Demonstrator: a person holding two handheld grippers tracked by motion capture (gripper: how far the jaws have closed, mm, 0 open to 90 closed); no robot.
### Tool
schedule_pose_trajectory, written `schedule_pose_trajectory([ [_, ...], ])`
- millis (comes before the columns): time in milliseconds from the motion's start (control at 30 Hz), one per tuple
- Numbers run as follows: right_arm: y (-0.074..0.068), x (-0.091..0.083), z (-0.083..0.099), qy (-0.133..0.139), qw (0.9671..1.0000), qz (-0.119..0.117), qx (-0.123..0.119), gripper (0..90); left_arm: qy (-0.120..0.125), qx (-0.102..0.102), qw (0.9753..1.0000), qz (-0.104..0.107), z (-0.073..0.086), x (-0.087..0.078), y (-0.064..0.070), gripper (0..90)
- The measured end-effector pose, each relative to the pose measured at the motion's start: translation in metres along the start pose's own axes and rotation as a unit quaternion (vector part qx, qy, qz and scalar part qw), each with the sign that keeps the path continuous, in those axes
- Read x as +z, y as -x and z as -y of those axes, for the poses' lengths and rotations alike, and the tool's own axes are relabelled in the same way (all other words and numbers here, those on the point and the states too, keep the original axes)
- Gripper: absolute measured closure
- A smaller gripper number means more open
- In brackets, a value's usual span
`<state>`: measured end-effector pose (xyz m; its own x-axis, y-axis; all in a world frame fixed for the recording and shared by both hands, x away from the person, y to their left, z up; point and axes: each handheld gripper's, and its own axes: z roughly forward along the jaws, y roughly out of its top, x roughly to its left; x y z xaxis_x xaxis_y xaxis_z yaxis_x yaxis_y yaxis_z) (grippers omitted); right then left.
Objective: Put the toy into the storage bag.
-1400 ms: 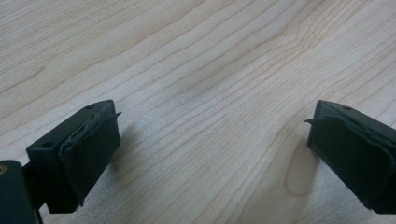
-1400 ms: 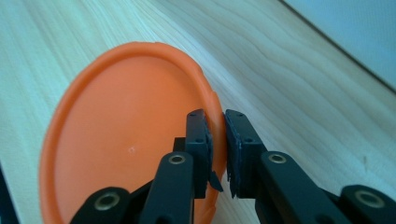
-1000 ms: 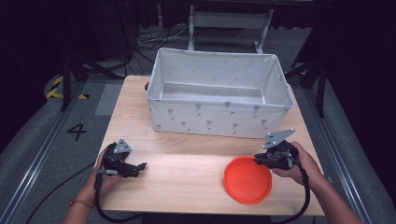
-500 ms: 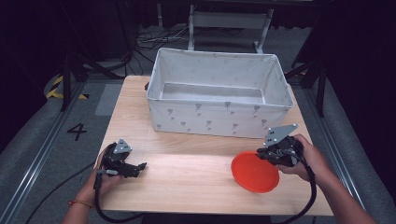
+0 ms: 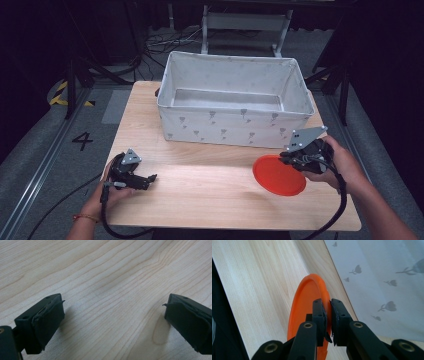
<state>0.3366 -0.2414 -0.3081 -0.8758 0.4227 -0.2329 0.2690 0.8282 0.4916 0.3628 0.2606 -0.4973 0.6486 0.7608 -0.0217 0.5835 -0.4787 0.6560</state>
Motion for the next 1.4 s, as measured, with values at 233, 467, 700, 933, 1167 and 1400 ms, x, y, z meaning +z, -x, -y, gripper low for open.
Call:
schedule_pose_trajectory([
  [233, 0.007, -0.028, -0.005, 0.003, 1.0, 0.002, -0.007, 82.6, 0.001, 0.002, 1.0, 0.001, 0.0, 0.0, -0.001, 2.7],
  [467, 0.016, -0.047, -0.012, 0.006, 0.9999, 0.002, -0.01, 82.6, 0.001, 0.004, 1.0, 0.001, 0.0, 0.0, -0.001, 2.4],
  [700, 0.027, -0.065, -0.026, 0.017, 0.9995, 0.02, -0.016, 82.6, 0.001, 0.004, 1.0, 0.0, 0.0, 0.0, -0.001, 2.3],
  [933, 0.039, -0.082, -0.042, 0.024, 0.9992, 0.028, -0.017, 82.6, 0.001, 0.004, 1.0, 0.0, 0.0, 0.0, -0.001, 2.3],
  [1167, 0.052, -0.096, -0.062, 0.026, 0.9986, 0.037, -0.027, 82.6, 0.001, 0.003, 1.0, 0.001, 0.0, 0.0, -0.001, 2.3],
  [1400, 0.07, -0.097, -0.072, 0.029, 0.9986, 0.04, -0.02, 82.6, 0.001, 0.004, 1.0, 0.0, 0.0, 0.0, -0.001, 2.3],
])
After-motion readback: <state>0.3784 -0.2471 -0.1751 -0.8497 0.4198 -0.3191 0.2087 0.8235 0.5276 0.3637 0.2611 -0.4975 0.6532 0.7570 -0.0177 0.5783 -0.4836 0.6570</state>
